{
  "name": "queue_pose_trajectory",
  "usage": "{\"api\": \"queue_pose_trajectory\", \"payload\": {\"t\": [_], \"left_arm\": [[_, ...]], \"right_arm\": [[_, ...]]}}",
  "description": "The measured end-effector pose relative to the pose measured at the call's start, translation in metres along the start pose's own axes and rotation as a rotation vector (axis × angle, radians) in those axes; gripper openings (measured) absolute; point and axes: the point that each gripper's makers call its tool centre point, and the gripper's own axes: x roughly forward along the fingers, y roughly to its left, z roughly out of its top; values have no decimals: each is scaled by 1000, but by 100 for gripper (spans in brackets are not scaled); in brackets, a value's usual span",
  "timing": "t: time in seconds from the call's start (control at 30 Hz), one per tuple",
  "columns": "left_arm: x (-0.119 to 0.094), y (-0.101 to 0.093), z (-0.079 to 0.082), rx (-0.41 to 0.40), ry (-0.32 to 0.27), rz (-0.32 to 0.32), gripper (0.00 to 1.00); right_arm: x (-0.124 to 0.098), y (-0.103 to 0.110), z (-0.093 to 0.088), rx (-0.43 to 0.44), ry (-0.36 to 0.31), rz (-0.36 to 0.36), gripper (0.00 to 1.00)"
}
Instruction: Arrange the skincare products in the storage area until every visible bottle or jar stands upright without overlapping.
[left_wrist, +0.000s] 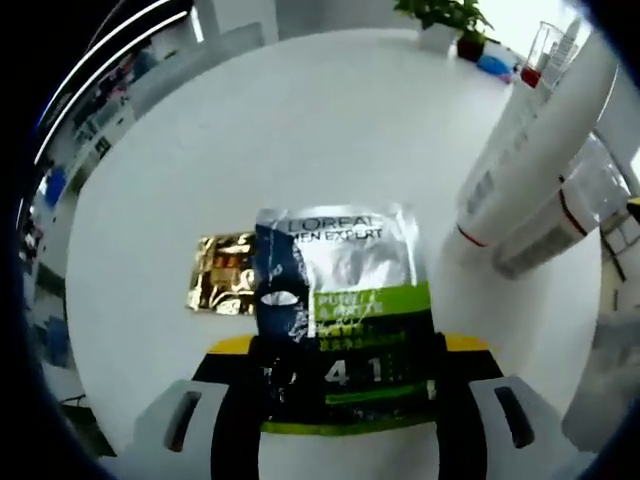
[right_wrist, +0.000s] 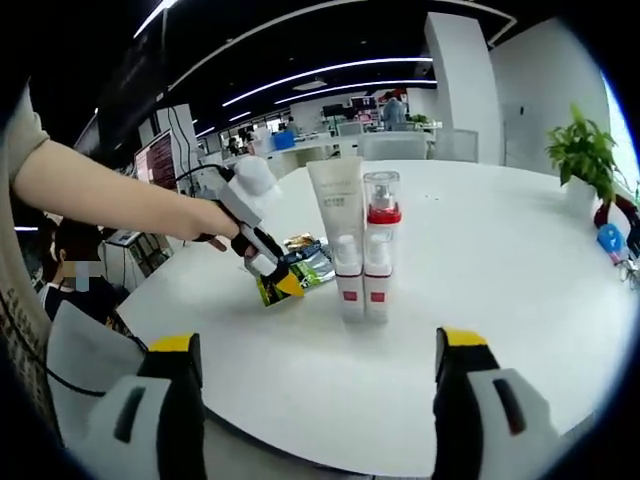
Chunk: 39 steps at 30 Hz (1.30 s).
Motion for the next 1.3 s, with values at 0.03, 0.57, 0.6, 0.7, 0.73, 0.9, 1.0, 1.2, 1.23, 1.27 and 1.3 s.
{"api": "queue_pose_trajectory", "payload": {"t": [0.03, 0.57, 0.6, 0.7, 0.73, 0.9, 1.0, 1.2, 1.23, 1.27, 1.3], "left_arm": [[0, 1, 0, 3, 7, 12, 62], [-4, -12, -7, -96, -42, -50, 12], [-5, -13, -9, -99, -42, -52, 12], [-9, -15, -16, -119, -51, -56, 11], [-11, -16, -18, -135, -63, -59, 11], [-25, -20, -25, -172, -111, -59, 11], [-35, -22, -25, -198, -155, -56, 11], [-54, -31, -24, -235, -236, -65, 11], [-57, -32, -24, -242, -248, -67, 11], [-61, -34, -24, -244, -262, -65, 11], [-63, -35, -24, -245, -270, -64, 11]], "right_arm": [[0, 0, 0, 0, 0, -1, 97], [-1, -2, 2, -5, -12, -10, 96], [-1, -2, 2, -5, -13, -9, 96], [-1, -1, 3, -7, -15, -7, 96], [-1, -1, 3, -7, -16, -5, 96], [-1, 1, 3, -15, -16, 2, 96], [-1, 3, 4, -20, -14, 10, 96], [-1, 6, 4, -22, -13, 21, 96], [-1, 6, 4, -24, -13, 24, 95], [-1, 7, 4, -25, -12, 26, 95], [-1, 7, 4, -26, -12, 27, 95]]}}
